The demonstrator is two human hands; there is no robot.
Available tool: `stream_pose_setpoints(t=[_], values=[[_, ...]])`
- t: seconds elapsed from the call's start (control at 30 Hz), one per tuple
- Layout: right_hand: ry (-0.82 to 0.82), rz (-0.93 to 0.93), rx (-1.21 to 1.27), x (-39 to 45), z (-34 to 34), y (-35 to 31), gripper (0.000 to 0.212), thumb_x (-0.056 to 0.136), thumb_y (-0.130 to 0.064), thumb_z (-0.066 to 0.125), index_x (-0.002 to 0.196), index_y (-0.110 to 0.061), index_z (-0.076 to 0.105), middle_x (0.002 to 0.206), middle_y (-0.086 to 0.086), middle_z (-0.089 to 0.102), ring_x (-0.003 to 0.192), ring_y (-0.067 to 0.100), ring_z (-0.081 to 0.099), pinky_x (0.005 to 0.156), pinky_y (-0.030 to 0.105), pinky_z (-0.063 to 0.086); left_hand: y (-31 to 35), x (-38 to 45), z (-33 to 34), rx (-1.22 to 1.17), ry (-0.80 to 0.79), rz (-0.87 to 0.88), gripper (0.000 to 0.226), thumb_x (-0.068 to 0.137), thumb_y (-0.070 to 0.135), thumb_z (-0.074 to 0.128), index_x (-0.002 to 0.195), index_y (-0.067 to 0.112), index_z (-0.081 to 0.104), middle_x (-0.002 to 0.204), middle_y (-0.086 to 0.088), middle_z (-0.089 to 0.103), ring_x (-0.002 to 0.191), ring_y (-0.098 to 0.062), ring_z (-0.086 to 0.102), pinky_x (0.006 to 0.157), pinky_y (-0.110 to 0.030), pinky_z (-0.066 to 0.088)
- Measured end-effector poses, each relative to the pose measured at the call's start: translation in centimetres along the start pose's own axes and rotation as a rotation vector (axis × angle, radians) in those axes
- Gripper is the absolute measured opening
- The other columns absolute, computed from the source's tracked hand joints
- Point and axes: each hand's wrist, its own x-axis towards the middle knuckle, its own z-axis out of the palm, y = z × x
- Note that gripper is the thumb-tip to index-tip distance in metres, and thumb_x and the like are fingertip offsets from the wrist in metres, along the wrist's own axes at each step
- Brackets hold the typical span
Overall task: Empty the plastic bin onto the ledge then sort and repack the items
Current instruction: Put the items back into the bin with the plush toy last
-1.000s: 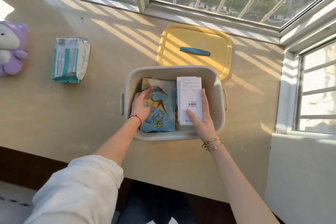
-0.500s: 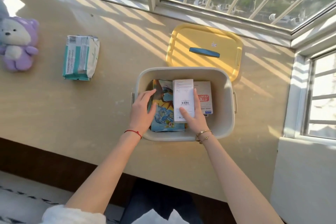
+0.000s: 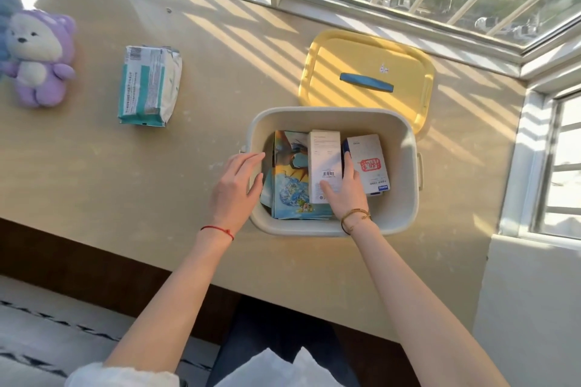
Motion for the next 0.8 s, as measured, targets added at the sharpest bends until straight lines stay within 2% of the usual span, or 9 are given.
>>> stream_pose_setpoints(t=[0.13,0.3,0.43,0.6,0.8], values=[[0.087,-0.176,-0.147,-1.6,-1.7,0.4,0.066,0.095,-0.032,0.056,0.151,-0.011,0.027,0.147,0.011,0.039,0.134,0.028,0.039,0.109,0.041,0.038,0.3,0.0,-1.0,-0.001,0.004,0.011,0.037,0.090,0.008,0.063,0.127,0.012,0.062,0.120,-0.004,0.063,0.114,-0.017,0.057,0.091,-0.023,0.045],[0.280,-0.348,-0.256,-4.7,-4.9,0.6,0.049,0.091,-0.024,0.063,0.135,-0.007,0.051,0.131,0.011,0.056,0.124,0.029,0.047,0.107,0.042,0.041,1.2,-1.1,-3.6,0.025,0.001,0.064,0.036,0.091,0.009,0.063,0.127,0.013,0.062,0.120,-0.003,0.063,0.110,-0.017,0.060,0.090,-0.030,0.051],[0.344,-0.417,-0.268,-8.2,-7.5,0.6,0.046,0.088,-0.020,0.066,0.131,-0.008,0.055,0.128,0.009,0.059,0.122,0.028,0.049,0.104,0.043,0.044,2.3,-3.0,-6.9,0.052,0.017,0.066,0.037,0.093,0.014,0.061,0.129,0.015,0.059,0.123,-0.001,0.062,0.108,-0.014,0.060,0.088,-0.025,0.048],[0.416,-0.526,-0.264,-13.0,-9.5,0.3,0.044,0.087,-0.013,0.067,0.129,-0.005,0.058,0.124,0.010,0.061,0.119,0.028,0.051,0.104,0.039,0.044,3.2,-7.1,-11.0,0.087,0.093,0.065,0.037,0.092,0.011,0.061,0.129,0.015,0.060,0.121,-0.001,0.062,0.112,-0.017,0.058,0.096,-0.037,0.051],[0.407,-0.612,-0.300,-17.2,-9.6,-0.3,0.040,0.087,-0.014,0.067,0.126,-0.006,0.059,0.122,0.011,0.062,0.118,0.029,0.050,0.102,0.042,0.045,3.2,-13.5,-14.7,0.120,0.215,0.046,0.035,0.090,0.008,0.063,0.125,0.011,0.063,0.116,-0.005,0.064,0.108,-0.019,0.059,0.095,-0.035,0.049]])
